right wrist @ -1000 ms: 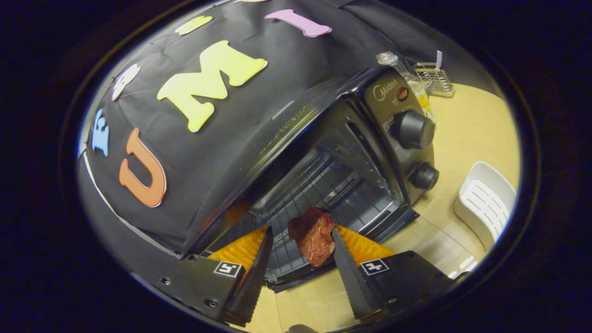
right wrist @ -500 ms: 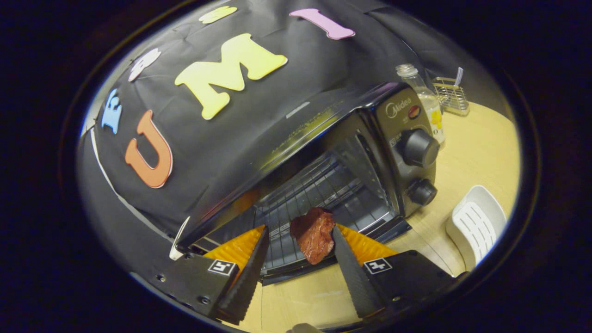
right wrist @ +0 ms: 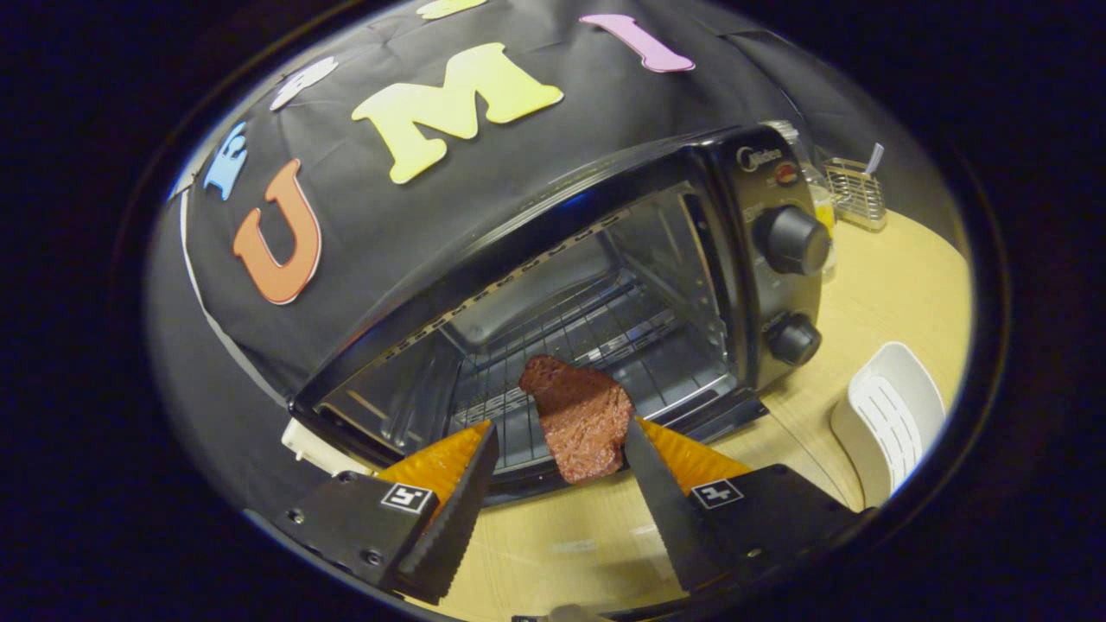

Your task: Open the electric oven with the left hand, put the food in, and close the electric oven.

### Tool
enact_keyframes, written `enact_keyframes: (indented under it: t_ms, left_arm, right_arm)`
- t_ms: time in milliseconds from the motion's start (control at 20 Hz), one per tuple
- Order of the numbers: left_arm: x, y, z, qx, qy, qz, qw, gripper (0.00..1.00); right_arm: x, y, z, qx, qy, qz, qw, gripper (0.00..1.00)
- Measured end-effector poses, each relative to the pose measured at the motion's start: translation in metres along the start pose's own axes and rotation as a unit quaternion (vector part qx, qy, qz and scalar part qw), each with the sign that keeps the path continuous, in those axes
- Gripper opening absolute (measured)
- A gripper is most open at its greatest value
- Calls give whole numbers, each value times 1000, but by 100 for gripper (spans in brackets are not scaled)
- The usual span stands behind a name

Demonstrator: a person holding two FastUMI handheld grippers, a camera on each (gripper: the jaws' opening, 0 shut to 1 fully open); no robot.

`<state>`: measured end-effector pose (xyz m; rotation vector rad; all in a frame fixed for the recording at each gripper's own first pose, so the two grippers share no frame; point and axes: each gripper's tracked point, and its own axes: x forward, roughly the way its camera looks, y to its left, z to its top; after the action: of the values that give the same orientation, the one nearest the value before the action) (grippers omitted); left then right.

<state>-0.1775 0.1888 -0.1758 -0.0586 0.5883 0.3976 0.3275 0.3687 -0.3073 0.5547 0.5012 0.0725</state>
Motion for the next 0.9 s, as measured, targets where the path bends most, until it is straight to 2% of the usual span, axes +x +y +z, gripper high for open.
enact_keyframes:
  t_ms: [100,150,200,400,450,500,550,700,900]
  left_arm:
    - [2,0,-2,-3,1,-1,1000,97]
    - [2,-1,-2,-6,0,-2,1000,97]
    - [2,-3,0,-7,-2,-3,1000,97]
    - [-5,-4,2,-2,-22,-8,1000,97]
    - [-8,-6,1,-4,-26,-11,1000,97]
    - [-11,-8,0,-4,-31,-15,999,97]
    - [-14,-11,-1,-4,-35,-18,999,97]
    - [-28,-20,-6,-4,-53,-34,998,97]
    - [-29,-55,-14,12,-70,-79,994,97]
  right_arm:
    - [-7,5,5,-12,-6,3,1000,94]
    - [-12,5,7,-15,-8,6,1000,87]
    - [-19,5,7,-17,-8,8,1000,94]
    - [-62,6,17,-52,-11,24,998,94]
    - [-78,5,25,-64,-17,29,997,94]
    - [-99,5,35,-76,-27,37,996,88]
    - [-116,3,43,-86,-34,43,995,94]
    - [-182,-12,71,-135,-59,62,987,96]
    - [-270,-69,112,-210,-87,57,972,98]
